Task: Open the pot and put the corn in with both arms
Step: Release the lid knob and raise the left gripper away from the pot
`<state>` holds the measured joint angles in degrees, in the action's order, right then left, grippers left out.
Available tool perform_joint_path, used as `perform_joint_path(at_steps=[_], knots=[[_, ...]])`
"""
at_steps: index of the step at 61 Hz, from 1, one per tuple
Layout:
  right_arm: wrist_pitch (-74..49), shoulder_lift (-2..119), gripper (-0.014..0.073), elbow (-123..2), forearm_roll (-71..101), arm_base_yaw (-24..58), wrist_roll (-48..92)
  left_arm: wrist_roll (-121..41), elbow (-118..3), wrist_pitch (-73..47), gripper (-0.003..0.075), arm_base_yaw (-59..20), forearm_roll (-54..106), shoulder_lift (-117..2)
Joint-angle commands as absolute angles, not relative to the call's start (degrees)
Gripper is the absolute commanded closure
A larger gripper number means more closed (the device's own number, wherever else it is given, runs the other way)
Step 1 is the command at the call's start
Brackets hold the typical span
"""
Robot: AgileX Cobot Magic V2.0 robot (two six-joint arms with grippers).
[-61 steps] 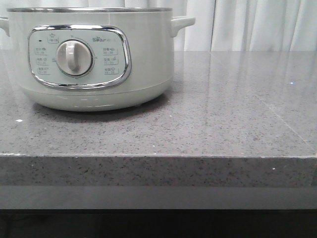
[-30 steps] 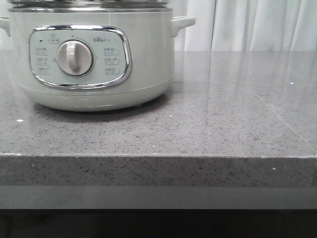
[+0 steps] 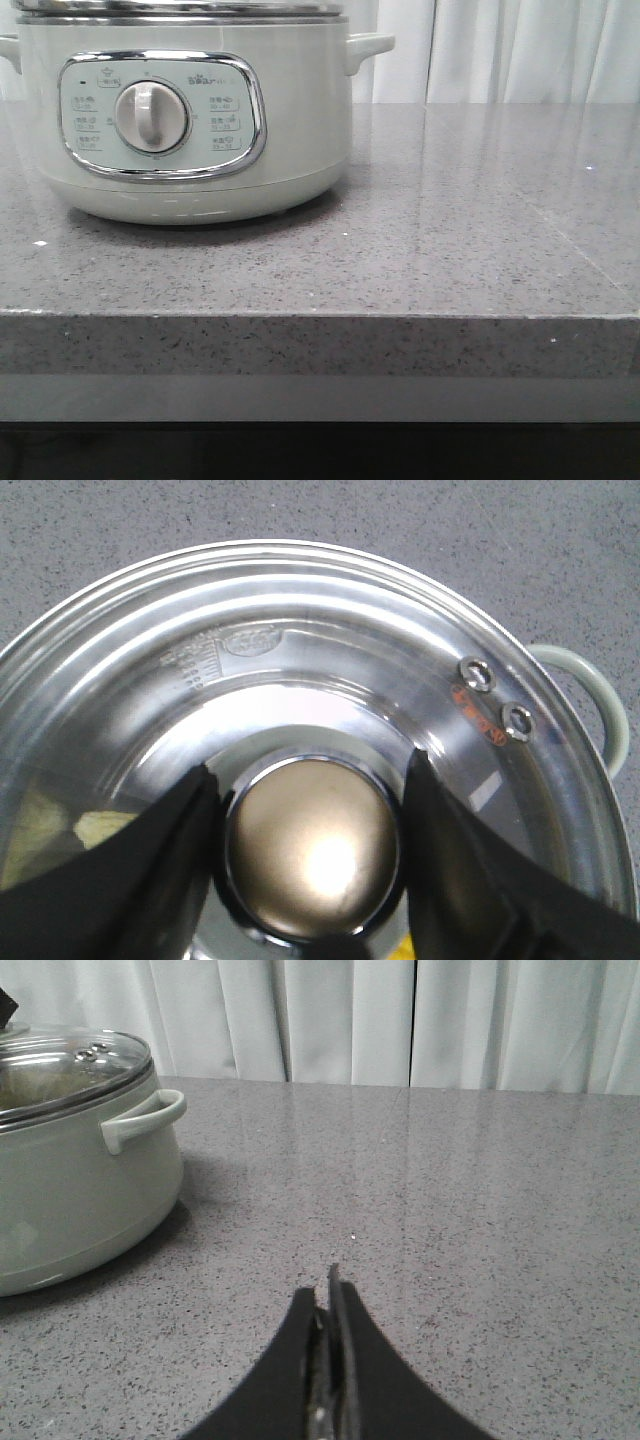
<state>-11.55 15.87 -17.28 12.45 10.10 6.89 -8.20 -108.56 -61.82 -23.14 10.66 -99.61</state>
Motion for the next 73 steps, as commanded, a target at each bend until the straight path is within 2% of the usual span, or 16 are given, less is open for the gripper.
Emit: perform_joint_path(at_steps=[1, 22, 27, 32, 39, 50, 52, 57, 61, 68, 73], knots=[[-6.8, 16.3, 0.0663, -18.9, 12.6, 9.9, 7.4, -7.3, -110.5, -59.7, 0.0498, -24.1, 12.5, -96.9], [-6.8, 16.3, 0.0663, -18.8, 12.6, 9.9, 7.4, -7.3, -110.5, -58.8, 0.0489, -24.6, 12.1, -96.9], [-6.8, 16.3, 0.0663, -18.8, 12.6, 9.9, 7.4, -7.3, -110.5, -58.3, 0.0426, -24.6, 11.8, -96.9], [-6.8, 16.3, 0.0663, -18.8, 12.6, 9.9, 7.4, -7.3, -110.5, -57.4, 0.0307, -24.6, 11.4, -96.4], [-6.8, 16.3, 0.0663, -18.8, 12.6, 9.9, 7.4, -7.3, -110.5, -56.6, 0.0183, -24.6, 9.8, -95.0], [-6.8, 16.3, 0.0663, -18.8, 12.6, 9.9, 7.4, -7.3, -110.5, -56.4, 0.0175, -24.4, 8.7, -91.1], [-6.8, 16.3, 0.0663, -18.8, 12.6, 9.9, 7.4, -7.3, -110.5, -56.8, 0.019, -24.4, 8.7, -90.3], [-6.8, 16.3, 0.0663, -18.8, 12.6, 9.9, 7.4, -7.3, -110.5, -57.9, 0.0299, -24.4, 8.7, -88.6], [-6.8, 16.3, 0.0663, -18.8, 12.6, 9.9, 7.4, -7.3, -110.5, -58.2, 0.044, -24.4, 8.7, -87.6], [-6.8, 16.3, 0.0663, -18.8, 12.6, 9.9, 7.4, -7.3, -110.5, -58.6, 0.0731, -24.4, 8.7, -86.0], [-6.8, 16.3, 0.0663, -18.8, 12.6, 9.9, 7.4, -7.4, -110.5, -58.8, 0.0739, -24.4, 9.0, -85.1]])
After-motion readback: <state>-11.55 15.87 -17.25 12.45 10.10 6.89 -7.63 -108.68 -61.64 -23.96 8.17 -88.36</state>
